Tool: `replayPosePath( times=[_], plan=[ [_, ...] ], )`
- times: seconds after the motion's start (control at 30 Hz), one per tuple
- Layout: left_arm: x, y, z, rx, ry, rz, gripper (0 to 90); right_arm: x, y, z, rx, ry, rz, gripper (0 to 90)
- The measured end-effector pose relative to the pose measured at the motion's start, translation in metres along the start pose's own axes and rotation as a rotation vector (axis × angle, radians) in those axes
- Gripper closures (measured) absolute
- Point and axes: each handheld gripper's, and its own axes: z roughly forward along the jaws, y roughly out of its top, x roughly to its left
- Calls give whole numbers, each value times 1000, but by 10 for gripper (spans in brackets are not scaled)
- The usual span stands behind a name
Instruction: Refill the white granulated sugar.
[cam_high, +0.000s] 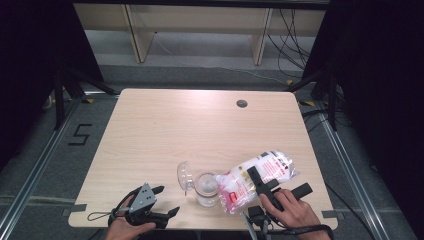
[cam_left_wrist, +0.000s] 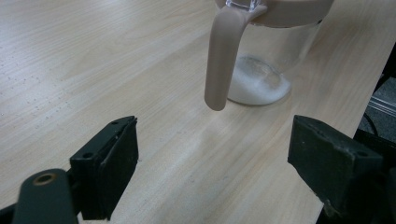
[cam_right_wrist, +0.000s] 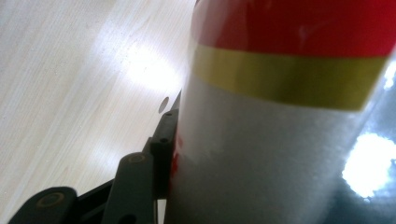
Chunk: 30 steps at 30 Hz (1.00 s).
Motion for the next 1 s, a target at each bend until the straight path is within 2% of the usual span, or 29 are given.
replayPosePath(
  times=[0.03, 0.07, 0.1, 0.13, 0.17, 0.2, 0.23, 0.27, 0.3, 0.33, 0.37, 0.43, 0.5, 0.53, 0.6, 0.63, 0.67, 0.7, 0.8, 0.83, 0.87, 0.93, 1.0],
  plan=[
    [0, 0, 0, 0, 0, 0, 158, -2, 0, 0, 5, 2, -26, 564],
    [0, 0, 0, 1, 0, 2, 158, 0, 1, 0, -9, -3, -10, 564],
    [0, 0, 0, 1, 0, 3, 158, -2, 1, 1, -15, -3, -50, 565],
    [0, 0, 0, 0, 0, 2, 158, -2, 3, -1, -1, 9, -39, 565],
    [0, 0, 0, 1, 0, 2, 158, -1, 4, 1, -22, 3, -32, 566],
    [0, 0, 0, 1, 0, 2, 158, -3, 4, 0, -12, 5, -68, 566],
    [0, 0, 0, 1, 0, 2, 158, -3, 5, 1, -18, 3, -60, 566],
    [0, 0, 0, 2, 0, 1, 158, -5, 6, 0, -15, 3, -96, 567],
    [1, 0, 0, 2, -5, 13, 158, -5, 8, 0, -12, 3, -115, 568],
    [2, 1, 0, 9, -4, 37, 158, -4, 10, 0, -2, 4, -95, 569],
    [2, 1, 0, 10, -6, 41, 158, -6, 10, 0, -7, 0, -125, 569],
    [1, 1, 0, -1, -5, 30, 158, -8, 10, -1, -22, -7, -113, 570],
    [2, 1, 0, 8, -3, 39, 158, -8, 10, -1, -17, -9, -115, 570],
    [1, 0, 0, 8, -2, 10, 158, -8, 10, -1, -14, -10, -119, 571],
    [1, 0, 0, 9, -5, 17, 158, -8, 10, -1, -14, -11, -120, 571],
    [1, 0, 1, 5, -7, 15, 158, -6, 11, -2, -10, -6, -87, 571],
    [1, 0, 1, 5, -6, 14, 158, -6, 11, -1, -13, -4, -91, 572],
    [1, 0, 0, 9, -2, 16, 158, -8, 11, -1, -21, -6, -123, 572],
    [1, 0, 0, 8, -2, 14, 158, -7, 13, -1, -28, -7, -122, 573],
    [1, 0, 1, 7, -2, 12, 158, -6, 14, -1, -25, -5, -95, 573],
    [0, 0, 1, 0, -8, 1, 158, -8, 14, -1, -28, -7, -123, 573],
    [0, 0, 1, 5, -5, 10, 158, -6, 15, -1, -20, -4, -87, 574],
    [1, 0, 0, 6, -2, 7, 158, -6, 15, -1, -25, -4, -90, 574]
  ],
)
